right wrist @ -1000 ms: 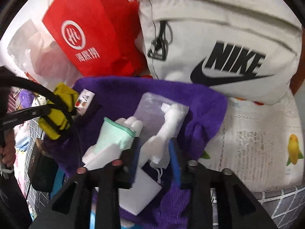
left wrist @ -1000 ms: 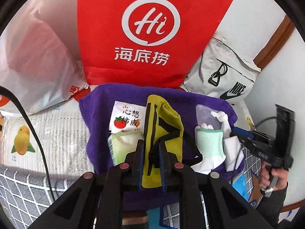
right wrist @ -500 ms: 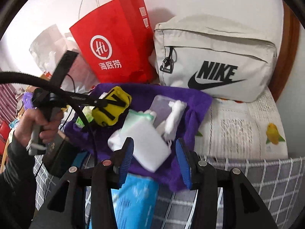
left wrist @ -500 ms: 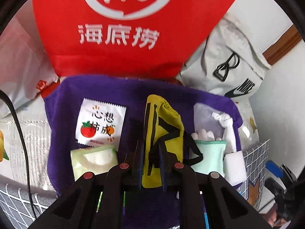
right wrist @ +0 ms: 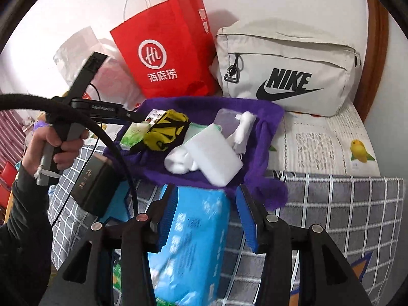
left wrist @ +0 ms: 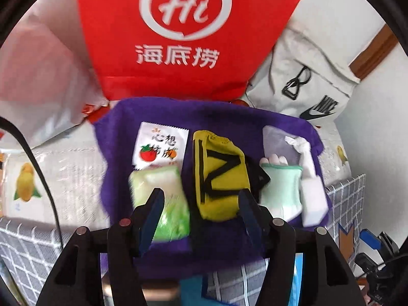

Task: Organize soft objects
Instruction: 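Lay the white cloth on the towel with the right gripper while the left lays the yellow pouch there, then grasp the green snack packet with the right gripper while the left gripper moves to the black strap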

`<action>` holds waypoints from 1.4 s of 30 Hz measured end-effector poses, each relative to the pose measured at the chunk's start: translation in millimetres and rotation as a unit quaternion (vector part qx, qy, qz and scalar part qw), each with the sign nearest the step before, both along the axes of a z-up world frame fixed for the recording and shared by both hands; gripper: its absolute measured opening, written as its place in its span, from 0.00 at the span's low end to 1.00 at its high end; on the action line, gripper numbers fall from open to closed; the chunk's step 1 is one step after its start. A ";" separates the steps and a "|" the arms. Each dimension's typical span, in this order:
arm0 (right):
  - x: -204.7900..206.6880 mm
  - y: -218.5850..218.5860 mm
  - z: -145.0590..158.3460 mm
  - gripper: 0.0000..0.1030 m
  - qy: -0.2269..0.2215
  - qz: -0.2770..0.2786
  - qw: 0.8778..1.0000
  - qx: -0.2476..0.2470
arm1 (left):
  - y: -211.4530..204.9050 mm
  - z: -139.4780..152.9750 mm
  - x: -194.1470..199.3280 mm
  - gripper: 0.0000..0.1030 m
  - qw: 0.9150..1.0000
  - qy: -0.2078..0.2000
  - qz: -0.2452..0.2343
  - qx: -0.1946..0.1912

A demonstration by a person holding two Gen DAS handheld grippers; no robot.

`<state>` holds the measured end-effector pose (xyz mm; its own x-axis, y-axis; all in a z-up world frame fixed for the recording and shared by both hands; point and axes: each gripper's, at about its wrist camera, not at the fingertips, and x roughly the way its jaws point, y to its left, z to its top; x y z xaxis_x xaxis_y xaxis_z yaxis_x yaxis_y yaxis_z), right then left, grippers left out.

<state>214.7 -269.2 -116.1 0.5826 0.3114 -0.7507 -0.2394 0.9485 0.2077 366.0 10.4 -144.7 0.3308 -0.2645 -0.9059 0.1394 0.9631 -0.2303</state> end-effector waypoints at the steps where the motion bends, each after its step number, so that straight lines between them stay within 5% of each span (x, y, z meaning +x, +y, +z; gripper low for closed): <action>1: -5.4 1.0 0.9 0.50 0.000 -0.002 1.000 0.000 | 4.0 5.0 -7.1 0.57 1.000 -0.007 0.001 0.001; 6: -39.5 19.1 2.8 0.60 -0.005 0.013 0.999 -0.029 | 20.0 28.6 -61.1 0.57 0.999 -0.039 -0.008 0.010; 12: -84.0 52.1 -9.5 0.61 0.003 0.076 0.996 -0.054 | 36.2 33.4 -121.5 0.57 0.999 -0.036 -0.007 0.012; 16: -114.0 77.5 -15.9 0.66 0.003 0.136 0.989 -0.066 | 49.7 28.1 -160.5 0.57 0.999 -0.026 0.007 -0.019; 24: -157.0 127.1 -60.0 0.70 -0.008 0.254 0.952 -0.172 | 61.4 6.0 -228.6 0.57 0.999 -0.005 0.031 -0.043; 34: -147.4 147.1 -121.6 0.72 0.013 0.333 0.905 -0.266 | 69.5 -7.0 -290.8 0.58 0.997 0.008 0.051 -0.049; 39: -133.9 144.2 -121.0 0.75 -0.001 0.337 0.911 -0.237 | 77.5 -0.1 -305.7 0.65 0.997 -0.004 0.061 -0.045; 42: -126.2 141.4 -118.6 0.53 0.035 0.317 0.926 -0.200 | 78.7 0.5 -309.0 0.65 0.997 -0.008 0.062 -0.047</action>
<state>88.5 -127.8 -234.7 0.3243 0.2623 -0.9088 -0.7736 0.6265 -0.0952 57.0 89.2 -144.1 0.3813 -0.3043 -0.8729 0.0243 0.9472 -0.3196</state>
